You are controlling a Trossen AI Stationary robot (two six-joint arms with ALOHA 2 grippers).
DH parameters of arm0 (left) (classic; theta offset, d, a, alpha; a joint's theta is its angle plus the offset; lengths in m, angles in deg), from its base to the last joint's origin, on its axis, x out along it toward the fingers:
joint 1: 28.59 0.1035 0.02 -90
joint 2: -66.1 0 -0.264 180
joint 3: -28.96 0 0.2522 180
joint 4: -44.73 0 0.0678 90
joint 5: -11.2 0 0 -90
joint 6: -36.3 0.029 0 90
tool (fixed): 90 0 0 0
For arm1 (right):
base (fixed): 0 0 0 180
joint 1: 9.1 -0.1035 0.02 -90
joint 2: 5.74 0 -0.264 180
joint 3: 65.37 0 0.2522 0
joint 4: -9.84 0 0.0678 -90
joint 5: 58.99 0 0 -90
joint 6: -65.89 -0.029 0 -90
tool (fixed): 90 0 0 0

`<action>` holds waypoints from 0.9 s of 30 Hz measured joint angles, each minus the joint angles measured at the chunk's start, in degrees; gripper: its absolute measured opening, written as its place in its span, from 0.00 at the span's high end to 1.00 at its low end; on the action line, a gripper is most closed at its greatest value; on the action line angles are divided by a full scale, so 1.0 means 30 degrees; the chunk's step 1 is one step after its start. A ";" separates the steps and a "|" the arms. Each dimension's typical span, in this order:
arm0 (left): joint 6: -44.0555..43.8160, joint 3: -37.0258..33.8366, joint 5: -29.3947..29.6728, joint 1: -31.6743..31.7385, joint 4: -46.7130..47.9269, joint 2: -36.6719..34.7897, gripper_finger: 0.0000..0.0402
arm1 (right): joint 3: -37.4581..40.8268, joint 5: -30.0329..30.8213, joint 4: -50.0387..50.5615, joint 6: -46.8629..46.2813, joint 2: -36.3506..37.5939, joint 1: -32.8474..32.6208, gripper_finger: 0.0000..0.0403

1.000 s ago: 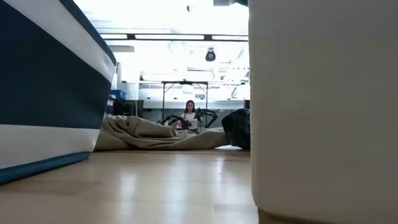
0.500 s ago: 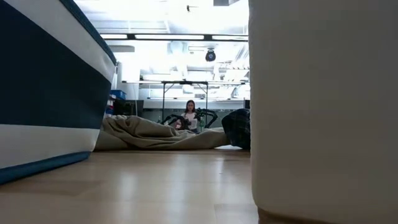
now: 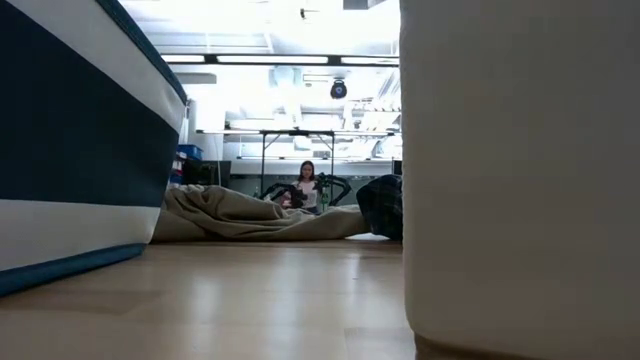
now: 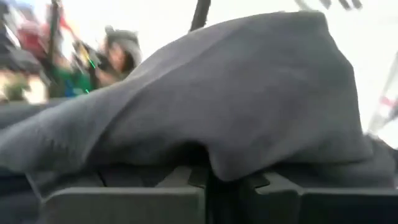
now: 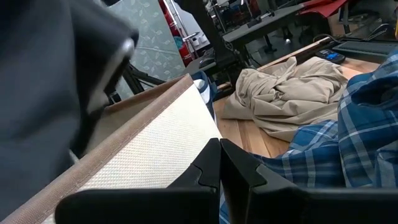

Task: Sort clothes
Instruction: Put the gray shorts into the laundry organizer, then put the brown shorts into the laundry organizer

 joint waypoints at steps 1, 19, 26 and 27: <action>-0.0253 0.0000 -0.0126 -0.0169 0.0701 -0.0003 0.93 | 0.0000 0.0002 0.0000 0.0000 0.0000 -0.0001 1.00; -0.0930 0.0036 -0.3878 0.1514 0.9702 -0.3087 0.49 | 0.0000 0.0002 0.0000 0.0001 0.0000 0.0001 1.00; 0.6217 -0.2208 0.7487 0.2153 2.2561 -0.7544 0.49 | 0.0000 0.0002 0.0000 0.0000 0.0000 0.0001 1.00; 0.6173 -0.3167 0.9415 0.2275 2.3357 -0.7970 0.49 | 0.0000 0.0002 0.0000 0.0000 0.0000 -0.0005 1.00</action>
